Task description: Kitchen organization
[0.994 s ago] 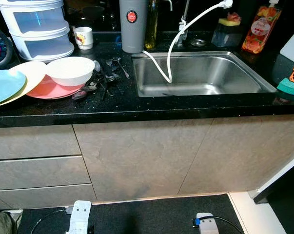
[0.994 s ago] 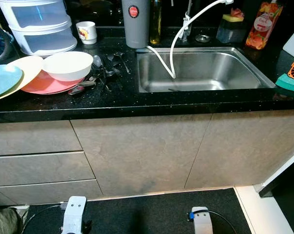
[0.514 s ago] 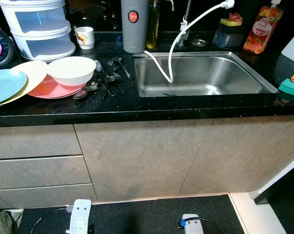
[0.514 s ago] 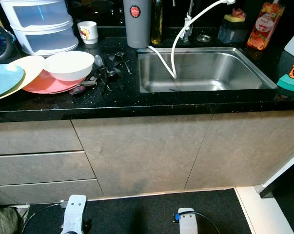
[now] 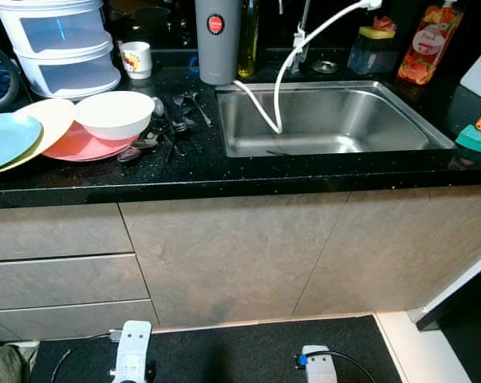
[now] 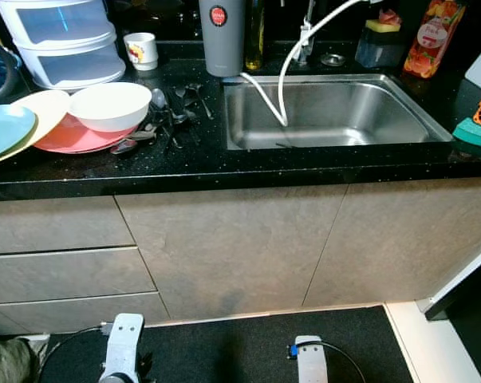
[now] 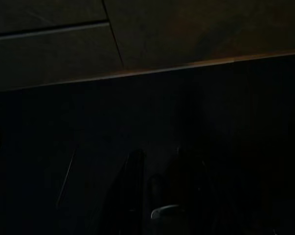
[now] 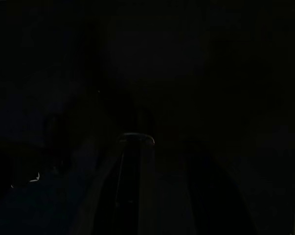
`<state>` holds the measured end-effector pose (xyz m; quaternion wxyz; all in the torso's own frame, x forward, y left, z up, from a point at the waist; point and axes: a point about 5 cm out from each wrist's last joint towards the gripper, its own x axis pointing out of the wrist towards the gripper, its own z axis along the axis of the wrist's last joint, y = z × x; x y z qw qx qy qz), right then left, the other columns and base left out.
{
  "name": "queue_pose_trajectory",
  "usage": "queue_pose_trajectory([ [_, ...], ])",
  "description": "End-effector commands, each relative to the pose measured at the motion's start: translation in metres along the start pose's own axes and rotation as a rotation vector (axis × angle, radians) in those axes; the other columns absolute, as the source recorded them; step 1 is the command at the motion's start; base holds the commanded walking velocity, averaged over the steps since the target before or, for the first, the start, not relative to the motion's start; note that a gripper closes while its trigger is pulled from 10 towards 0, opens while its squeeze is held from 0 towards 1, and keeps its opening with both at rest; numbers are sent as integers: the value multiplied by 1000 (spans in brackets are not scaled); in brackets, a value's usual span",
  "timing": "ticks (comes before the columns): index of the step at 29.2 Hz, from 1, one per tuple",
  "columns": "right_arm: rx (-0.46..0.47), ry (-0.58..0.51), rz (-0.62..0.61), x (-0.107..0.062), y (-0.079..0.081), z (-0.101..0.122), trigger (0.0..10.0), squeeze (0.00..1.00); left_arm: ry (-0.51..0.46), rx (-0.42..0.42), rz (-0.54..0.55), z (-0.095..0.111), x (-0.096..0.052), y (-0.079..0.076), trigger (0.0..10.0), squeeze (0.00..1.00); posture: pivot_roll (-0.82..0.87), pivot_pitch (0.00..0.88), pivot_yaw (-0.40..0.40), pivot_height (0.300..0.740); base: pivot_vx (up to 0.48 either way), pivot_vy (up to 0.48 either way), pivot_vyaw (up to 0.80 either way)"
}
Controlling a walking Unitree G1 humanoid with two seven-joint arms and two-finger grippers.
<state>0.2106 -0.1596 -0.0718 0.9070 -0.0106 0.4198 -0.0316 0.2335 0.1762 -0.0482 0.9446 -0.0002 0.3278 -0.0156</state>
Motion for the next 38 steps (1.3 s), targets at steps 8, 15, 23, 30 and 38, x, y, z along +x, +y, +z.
queue_pose_trajectory([
  [8, 3, 25, -2, 0, -1, -4, 10000, 0, 21, 11, 6, -3, -1, 6, 10000, 0, 33, 222, 30, 740, 0, 0, 0],
  [15, 23, 25, -5, 0, -2, -1, 10000, 0, 19, 27, 1, -2, -1, 8, 10000, 0, 31, 220, 31, 740, 0, 0, 0],
  [23, 35, 11, -13, 3, -10, 9, 10000, 0, 23, 18, 8, -2, -1, 8, 10000, 0, 32, 221, 27, 740, 0, 0, 0],
  [30, 15, 11, -1, 2, -2, 6, 10000, 0, 24, 5, 13, -3, -2, 7, 10000, 0, 33, 213, 16, 740, 0, 0, 0],
  [38, -7, 11, 3, 3, -5, 11, 10000, 0, 41, 0, 17, -8, -3, 6, 10000, 0, 26, 204, 12, 740, 0, 0, 0],
])
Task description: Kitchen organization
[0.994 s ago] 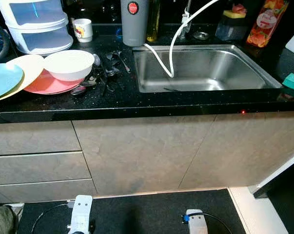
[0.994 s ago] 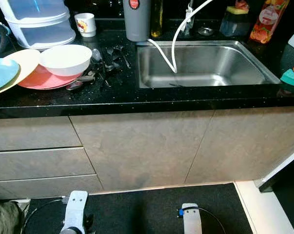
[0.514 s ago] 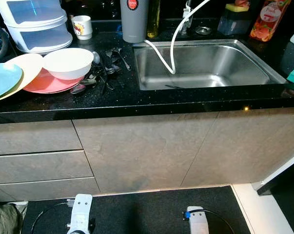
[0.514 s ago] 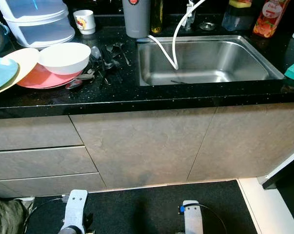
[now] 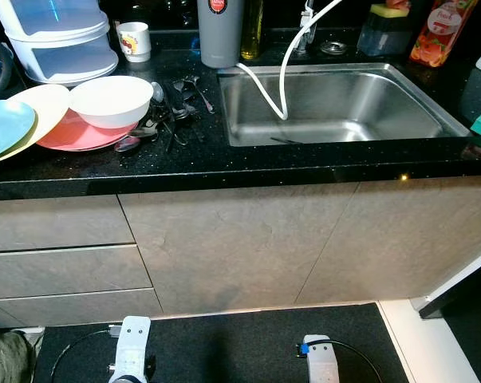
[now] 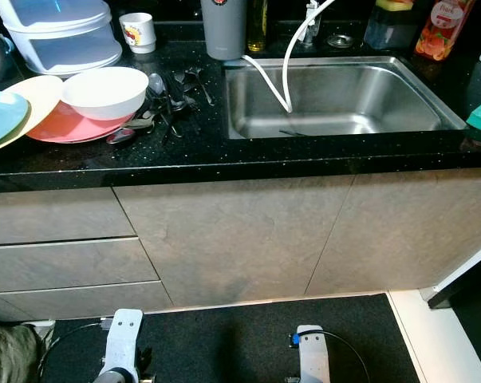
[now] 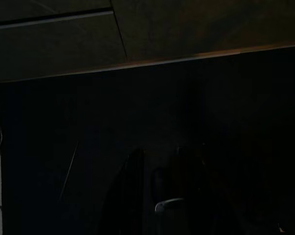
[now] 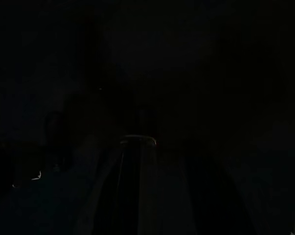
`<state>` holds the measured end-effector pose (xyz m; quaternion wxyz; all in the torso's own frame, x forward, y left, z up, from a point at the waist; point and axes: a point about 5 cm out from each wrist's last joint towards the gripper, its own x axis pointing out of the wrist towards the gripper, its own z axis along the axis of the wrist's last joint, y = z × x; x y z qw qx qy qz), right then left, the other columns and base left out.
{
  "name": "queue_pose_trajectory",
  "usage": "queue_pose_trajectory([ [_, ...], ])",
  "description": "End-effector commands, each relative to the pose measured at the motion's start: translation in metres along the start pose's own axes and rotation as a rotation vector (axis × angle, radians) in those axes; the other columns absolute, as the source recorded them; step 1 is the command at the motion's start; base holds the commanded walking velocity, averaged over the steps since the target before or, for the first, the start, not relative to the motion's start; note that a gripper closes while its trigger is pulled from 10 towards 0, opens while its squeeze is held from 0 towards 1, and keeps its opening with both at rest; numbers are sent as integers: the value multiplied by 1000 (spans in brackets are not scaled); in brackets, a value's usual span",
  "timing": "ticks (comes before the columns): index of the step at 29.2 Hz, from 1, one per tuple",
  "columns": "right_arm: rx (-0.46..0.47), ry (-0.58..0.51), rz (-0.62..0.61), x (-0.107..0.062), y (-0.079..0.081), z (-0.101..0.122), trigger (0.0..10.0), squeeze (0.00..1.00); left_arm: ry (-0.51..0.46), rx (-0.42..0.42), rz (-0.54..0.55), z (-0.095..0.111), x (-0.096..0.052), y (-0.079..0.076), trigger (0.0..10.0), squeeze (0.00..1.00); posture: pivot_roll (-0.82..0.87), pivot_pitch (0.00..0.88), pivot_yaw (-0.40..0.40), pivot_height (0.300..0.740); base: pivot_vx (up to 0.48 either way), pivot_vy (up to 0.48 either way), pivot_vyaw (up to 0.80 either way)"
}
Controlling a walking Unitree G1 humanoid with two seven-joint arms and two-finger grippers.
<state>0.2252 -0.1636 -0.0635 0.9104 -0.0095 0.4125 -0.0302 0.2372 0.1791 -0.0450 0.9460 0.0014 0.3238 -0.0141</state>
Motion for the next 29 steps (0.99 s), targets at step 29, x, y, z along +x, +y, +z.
queue_pose_trajectory([
  [29, -45, -232, 63, 1, -19, 51, 10000, 0, -183, 57, -12, 26, -6, -12, 10000, 0, -6, 89, -8, 740, 0, 0, 0],
])
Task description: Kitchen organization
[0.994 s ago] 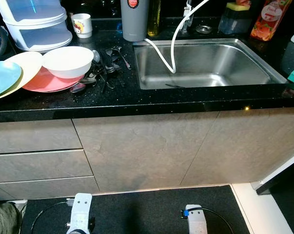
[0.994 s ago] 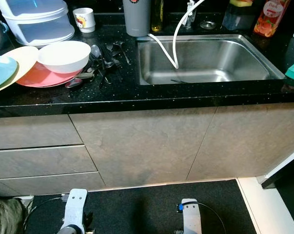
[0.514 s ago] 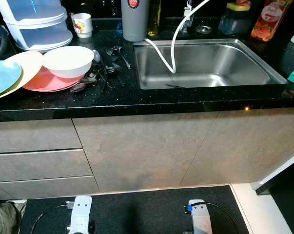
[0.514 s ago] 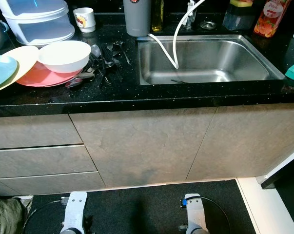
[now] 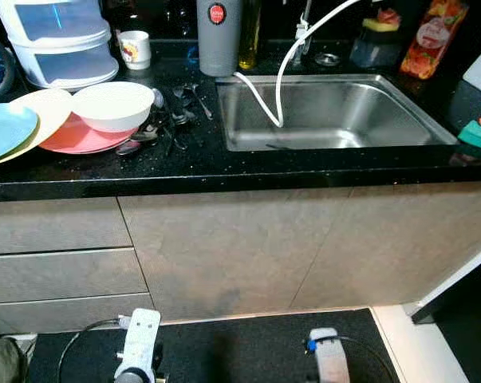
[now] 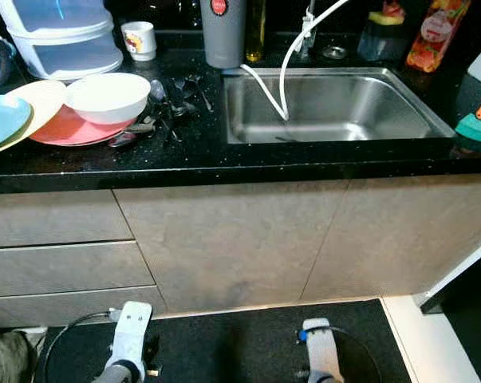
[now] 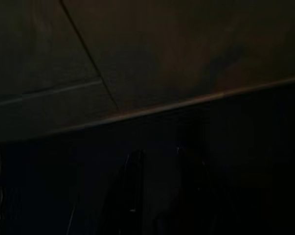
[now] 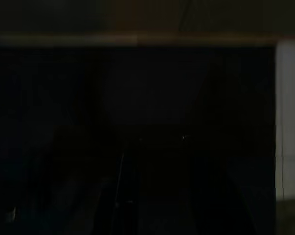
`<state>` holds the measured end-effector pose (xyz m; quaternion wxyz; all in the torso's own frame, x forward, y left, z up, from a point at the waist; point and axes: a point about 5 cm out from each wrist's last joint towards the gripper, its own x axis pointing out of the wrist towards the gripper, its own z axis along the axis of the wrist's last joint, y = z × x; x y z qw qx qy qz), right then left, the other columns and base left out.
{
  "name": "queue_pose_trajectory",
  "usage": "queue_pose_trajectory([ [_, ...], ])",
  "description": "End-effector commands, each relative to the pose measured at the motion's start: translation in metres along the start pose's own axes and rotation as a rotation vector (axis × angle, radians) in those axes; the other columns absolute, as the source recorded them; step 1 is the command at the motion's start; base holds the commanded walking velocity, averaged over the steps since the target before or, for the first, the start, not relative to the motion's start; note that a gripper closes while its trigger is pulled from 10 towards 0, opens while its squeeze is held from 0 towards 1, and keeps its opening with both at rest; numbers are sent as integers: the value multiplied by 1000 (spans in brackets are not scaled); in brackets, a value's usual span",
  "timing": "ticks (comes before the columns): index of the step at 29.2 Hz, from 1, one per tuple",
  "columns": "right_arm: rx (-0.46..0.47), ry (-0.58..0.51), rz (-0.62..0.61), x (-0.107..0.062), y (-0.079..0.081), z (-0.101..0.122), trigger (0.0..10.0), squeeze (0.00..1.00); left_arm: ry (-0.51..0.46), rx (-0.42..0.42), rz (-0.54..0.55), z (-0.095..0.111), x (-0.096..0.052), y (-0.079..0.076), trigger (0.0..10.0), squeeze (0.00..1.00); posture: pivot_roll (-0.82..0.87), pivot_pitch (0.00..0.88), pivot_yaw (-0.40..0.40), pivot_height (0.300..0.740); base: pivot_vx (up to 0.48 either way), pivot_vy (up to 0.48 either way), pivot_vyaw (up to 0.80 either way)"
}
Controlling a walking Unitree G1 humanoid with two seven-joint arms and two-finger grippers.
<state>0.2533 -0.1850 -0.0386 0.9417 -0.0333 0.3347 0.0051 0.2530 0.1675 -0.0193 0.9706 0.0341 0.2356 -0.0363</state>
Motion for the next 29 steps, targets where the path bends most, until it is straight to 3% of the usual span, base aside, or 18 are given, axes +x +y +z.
queue_pose_trajectory([
  [1, 22, -63, 14, 2, 1, 14, 10000, 0, 0, -20, 10, -4, -3, -1, 10000, 0, -6, 89, -8, 740, 0, 0, 0],
  [3, 22, -63, 14, 2, 1, 14, 10000, 0, 0, -20, 10, -4, -3, -1, 10000, 0, -6, 89, -8, 740, 0, 0, 0],
  [5, 11, -229, 36, 4, 9, 52, 10000, 0, -88, 7, 29, 11, -9, 2, 10000, 0, -19, 77, -5, 740, 0, 0, 0],
  [9, 1, -304, 39, 2, 12, 68, 10000, 0, -149, 22, 35, 22, -13, 2, 10000, 0, -15, 75, -5, 740, 0, 0, 0],
  [11, 7, -445, 45, -4, 12, 99, 10000, 0, -269, 12, 43, 51, -20, 3, 10000, 0, -12, 72, -5, 740, 0, 0, 0],
  [20, 22, -593, 36, -17, 7, 141, 10000, 0, -371, 18, 68, 83, -28, 8, 10000, 0, -22, 70, -19, 740, 0, 0, 0],
  [25, 17, -569, 68, -17, 13, 135, 10000, 0, -344, 5, 48, 79, -29, 6, 10000, 0, -25, 64, -22, 740, 0, 0, 0],
  [26, 3, -331, 38, -1, 11, 79, 10000, 0, -124, -58, 71, 28, -20, 8, 10000, 0, -30, 50, -18, 740, 0, 0, 0],
  [29, -1, -250, 27, 2, 10, 59, 10000, 0, -42, -68, 84, 10, -19, 9, 10000, 0, -28, 55, -19, 740, 0, 0, 0],
])
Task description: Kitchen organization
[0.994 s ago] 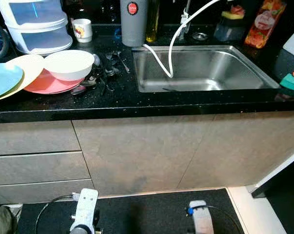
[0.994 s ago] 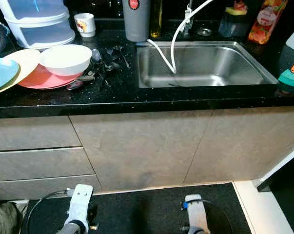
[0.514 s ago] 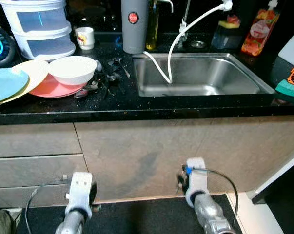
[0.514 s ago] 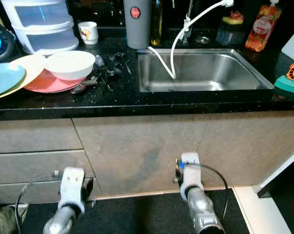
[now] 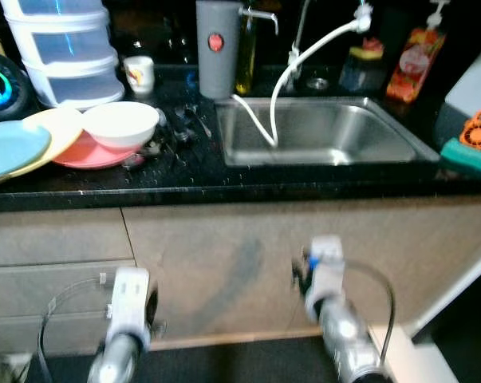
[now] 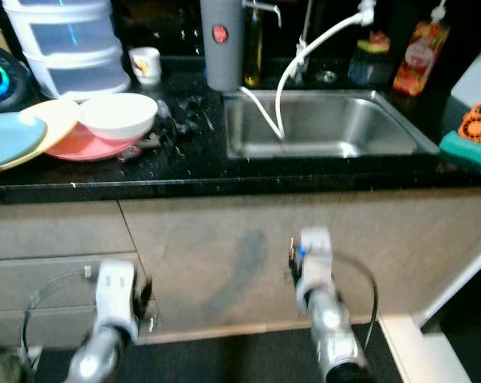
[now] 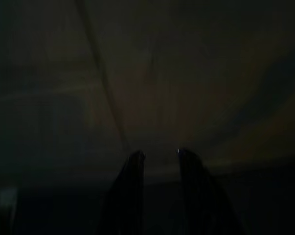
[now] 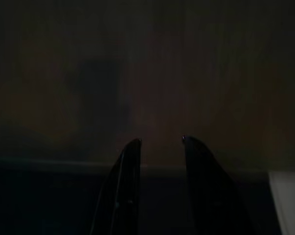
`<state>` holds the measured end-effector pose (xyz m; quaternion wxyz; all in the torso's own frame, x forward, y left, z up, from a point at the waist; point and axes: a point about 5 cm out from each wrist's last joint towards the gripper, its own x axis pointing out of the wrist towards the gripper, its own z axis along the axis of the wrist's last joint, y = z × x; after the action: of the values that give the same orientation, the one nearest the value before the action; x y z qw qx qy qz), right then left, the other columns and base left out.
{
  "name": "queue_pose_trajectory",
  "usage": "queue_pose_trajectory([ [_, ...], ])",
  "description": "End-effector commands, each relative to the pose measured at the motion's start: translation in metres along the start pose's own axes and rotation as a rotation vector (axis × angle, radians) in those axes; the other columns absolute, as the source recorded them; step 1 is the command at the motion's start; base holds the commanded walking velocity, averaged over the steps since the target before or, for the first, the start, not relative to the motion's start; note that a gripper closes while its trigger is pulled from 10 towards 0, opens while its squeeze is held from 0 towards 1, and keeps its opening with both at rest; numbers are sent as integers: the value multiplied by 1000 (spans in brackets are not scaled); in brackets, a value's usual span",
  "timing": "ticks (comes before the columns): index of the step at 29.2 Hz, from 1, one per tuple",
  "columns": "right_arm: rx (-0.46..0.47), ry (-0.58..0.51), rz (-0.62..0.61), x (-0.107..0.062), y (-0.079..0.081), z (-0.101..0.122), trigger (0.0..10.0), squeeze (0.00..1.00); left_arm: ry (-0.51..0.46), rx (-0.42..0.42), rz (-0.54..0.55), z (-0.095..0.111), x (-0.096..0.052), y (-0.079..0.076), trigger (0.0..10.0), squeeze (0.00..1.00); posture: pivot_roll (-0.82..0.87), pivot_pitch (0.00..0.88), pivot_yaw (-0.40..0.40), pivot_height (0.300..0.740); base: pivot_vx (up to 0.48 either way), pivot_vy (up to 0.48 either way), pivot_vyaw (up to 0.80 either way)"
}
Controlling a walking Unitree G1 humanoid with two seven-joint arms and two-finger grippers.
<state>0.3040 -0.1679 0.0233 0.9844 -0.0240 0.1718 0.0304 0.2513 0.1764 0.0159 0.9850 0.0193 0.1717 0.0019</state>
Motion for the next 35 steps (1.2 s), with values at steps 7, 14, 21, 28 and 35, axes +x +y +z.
queue_pose_trajectory([
  [7, 23, 456, -75, -32, -3, -88, 10000, 0, 461, -50, 71, -87, -16, 11, 10000, 0, -20, 114, -20, 740, 0, 0, 0],
  [14, 38, 501, -50, -36, 2, -95, 10000, 0, 477, -62, 39, -88, -15, 9, 10000, 0, -9, 131, -22, 740, 0, 0, 0],
  [21, -11, 559, -29, -44, 0, -107, 10000, 0, 480, -57, 40, -90, -13, 11, 10000, 0, -6, 155, -24, 740, 0, 0, 0],
  [28, -19, 589, -32, -52, -6, -115, 10000, 0, 489, -60, 49, -93, -15, 11, 10000, 0, -8, 166, -28, 740, 0, 0, 0],
  [35, -26, 606, -27, -57, 1, -123, 10000, 0, 484, -70, 49, -94, -14, 8, 10000, 0, -6, 169, -28, 740, 0, 0, 0],
])
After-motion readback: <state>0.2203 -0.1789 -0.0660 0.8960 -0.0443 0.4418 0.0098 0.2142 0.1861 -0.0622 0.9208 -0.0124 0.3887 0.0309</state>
